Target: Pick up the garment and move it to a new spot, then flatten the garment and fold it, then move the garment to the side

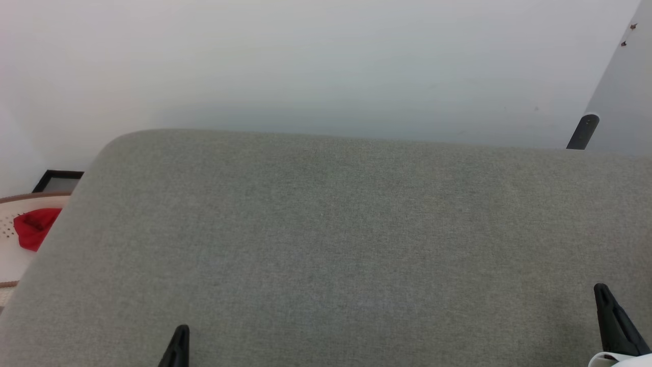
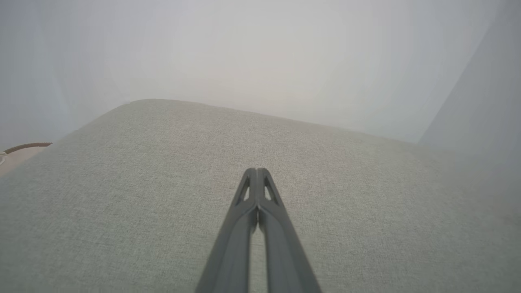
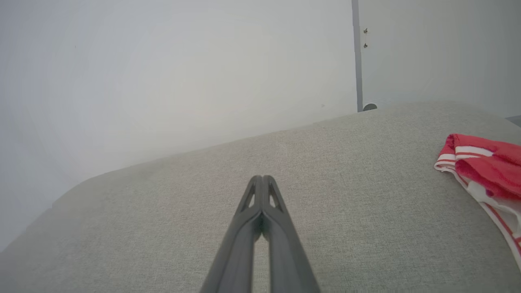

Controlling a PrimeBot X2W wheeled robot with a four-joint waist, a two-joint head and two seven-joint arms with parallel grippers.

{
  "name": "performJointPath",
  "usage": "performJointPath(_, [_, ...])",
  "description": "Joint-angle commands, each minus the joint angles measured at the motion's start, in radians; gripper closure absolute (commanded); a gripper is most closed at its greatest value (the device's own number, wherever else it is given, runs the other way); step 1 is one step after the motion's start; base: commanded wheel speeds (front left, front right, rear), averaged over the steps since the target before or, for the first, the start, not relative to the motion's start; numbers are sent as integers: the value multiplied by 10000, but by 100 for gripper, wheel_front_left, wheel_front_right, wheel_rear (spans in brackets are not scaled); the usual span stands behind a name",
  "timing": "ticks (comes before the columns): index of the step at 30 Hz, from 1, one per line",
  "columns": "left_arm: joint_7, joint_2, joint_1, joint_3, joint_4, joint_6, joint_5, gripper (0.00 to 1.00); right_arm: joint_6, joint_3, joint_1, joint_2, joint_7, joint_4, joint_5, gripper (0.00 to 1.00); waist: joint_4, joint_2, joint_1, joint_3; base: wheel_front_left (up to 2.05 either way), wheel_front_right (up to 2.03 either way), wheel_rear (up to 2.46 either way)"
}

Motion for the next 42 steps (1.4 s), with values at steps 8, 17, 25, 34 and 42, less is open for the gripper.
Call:
performJointPath(8, [398, 42, -548, 69, 132, 9, -1948, 100, -1, -23, -436, 106, 216, 143, 1535, 100, 10, 0, 0, 34, 0, 0, 0])
performJointPath(17, [710, 8, -894, 99, 385, -3, -3318, 100, -1, -15, -651, 252, 370, 368, 2623, 100, 18, 0, 0, 62, 0, 0, 0])
performJointPath(25, [998, -30, -1201, 135, 600, -11, -4556, 100, -1, -11, -846, 387, 514, 573, 3616, 100, 26, 0, 0, 91, 0, 0, 0])
performJointPath(34, [1311, -79, -1503, 188, 780, -16, -5812, 100, -2, -9, -1053, 529, 662, 785, 4638, 100, 36, 0, 0, 125, 0, 0, 0])
performJointPath(42, [1570, -124, -1749, 239, 928, -19, -6821, 100, -2, -8, -1222, 638, 787, 960, 5459, 100, 44, 0, 0, 155, 0, 0, 0])
